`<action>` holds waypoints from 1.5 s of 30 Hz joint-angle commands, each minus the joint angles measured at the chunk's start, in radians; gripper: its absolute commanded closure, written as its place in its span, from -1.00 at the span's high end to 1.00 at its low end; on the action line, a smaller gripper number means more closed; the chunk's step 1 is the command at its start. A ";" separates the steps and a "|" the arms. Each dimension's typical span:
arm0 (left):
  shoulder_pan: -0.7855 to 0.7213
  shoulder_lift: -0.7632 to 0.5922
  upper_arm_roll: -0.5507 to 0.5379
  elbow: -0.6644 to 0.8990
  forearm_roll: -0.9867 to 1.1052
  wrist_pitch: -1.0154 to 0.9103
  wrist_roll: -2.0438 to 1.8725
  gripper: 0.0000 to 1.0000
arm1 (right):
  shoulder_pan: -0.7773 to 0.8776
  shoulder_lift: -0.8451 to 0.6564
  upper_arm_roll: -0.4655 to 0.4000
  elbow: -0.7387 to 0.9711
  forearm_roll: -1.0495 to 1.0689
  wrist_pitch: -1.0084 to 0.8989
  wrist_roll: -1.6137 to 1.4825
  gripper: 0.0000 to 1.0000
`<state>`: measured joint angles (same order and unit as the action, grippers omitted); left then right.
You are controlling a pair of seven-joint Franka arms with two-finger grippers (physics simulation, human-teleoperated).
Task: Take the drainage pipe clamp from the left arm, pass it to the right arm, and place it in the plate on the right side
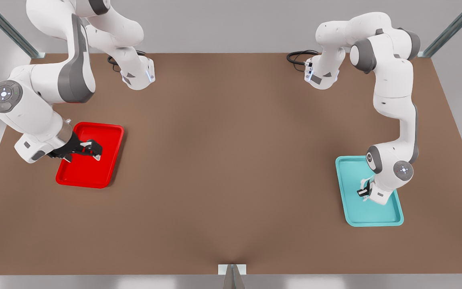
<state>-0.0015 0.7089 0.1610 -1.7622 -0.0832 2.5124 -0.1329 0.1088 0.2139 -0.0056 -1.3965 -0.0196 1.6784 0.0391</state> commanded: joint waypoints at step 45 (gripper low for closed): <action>-0.724 0.003 -0.118 0.563 -0.207 0.062 -3.702 -0.57 | -0.015 0.058 0.003 0.077 0.043 -0.063 0.013 1.00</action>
<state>-0.7228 0.7129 0.0455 -1.2068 -0.2876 2.4455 -2.4912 0.0881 0.2726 -0.0034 -1.3196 0.0246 1.5962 0.0469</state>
